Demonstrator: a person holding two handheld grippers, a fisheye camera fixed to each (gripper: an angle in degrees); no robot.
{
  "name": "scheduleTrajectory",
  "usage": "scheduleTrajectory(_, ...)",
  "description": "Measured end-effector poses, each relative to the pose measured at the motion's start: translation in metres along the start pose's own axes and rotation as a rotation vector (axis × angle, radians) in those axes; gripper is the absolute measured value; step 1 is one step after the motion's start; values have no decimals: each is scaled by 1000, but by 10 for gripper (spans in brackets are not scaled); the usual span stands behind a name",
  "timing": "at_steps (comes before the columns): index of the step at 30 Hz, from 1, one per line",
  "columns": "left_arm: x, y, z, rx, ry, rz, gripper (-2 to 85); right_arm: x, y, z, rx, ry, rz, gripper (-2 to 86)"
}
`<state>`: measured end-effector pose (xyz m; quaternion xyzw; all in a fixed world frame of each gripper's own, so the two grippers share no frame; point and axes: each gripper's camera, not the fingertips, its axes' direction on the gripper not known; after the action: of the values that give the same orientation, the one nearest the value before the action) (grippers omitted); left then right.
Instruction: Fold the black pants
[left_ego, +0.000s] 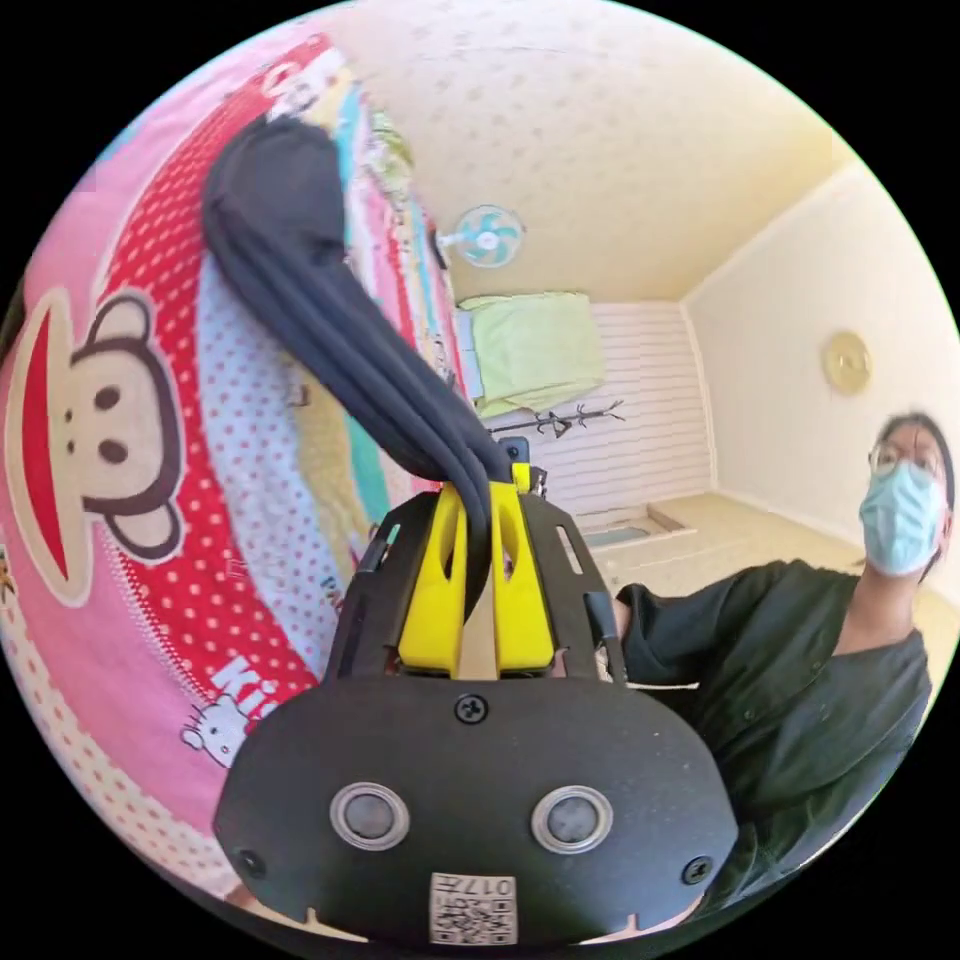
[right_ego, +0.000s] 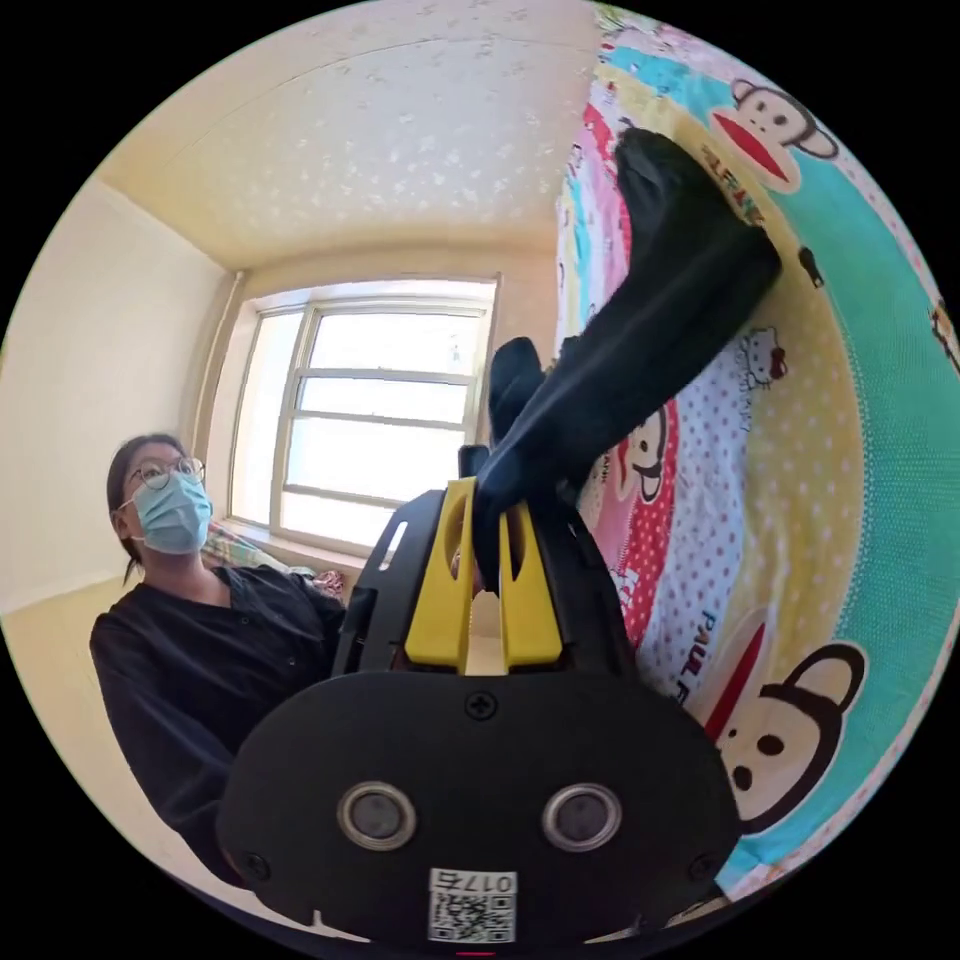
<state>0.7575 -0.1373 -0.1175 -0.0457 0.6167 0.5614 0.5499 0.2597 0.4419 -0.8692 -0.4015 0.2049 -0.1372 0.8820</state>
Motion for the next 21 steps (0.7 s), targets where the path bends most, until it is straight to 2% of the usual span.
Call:
scheduleTrajectory(8, 202, 47, 4, 16, 14, 350, 43, -241, 49, -25, -68, 43, -364, -4)
scheduleTrajectory(12, 294, 60, 15, 82, 23, 503, 45, -360, 65, -30, -112, 59, -576, -3)
scheduleTrajectory(17, 337, 55, 39, 198, -19, 451, 45, -432, 52, -37, -151, 122, -675, -3)
scheduleTrajectory(21, 300, 18, 69, 246, -139, 273, 45, -397, -1, -45, -164, 154, -491, -3)
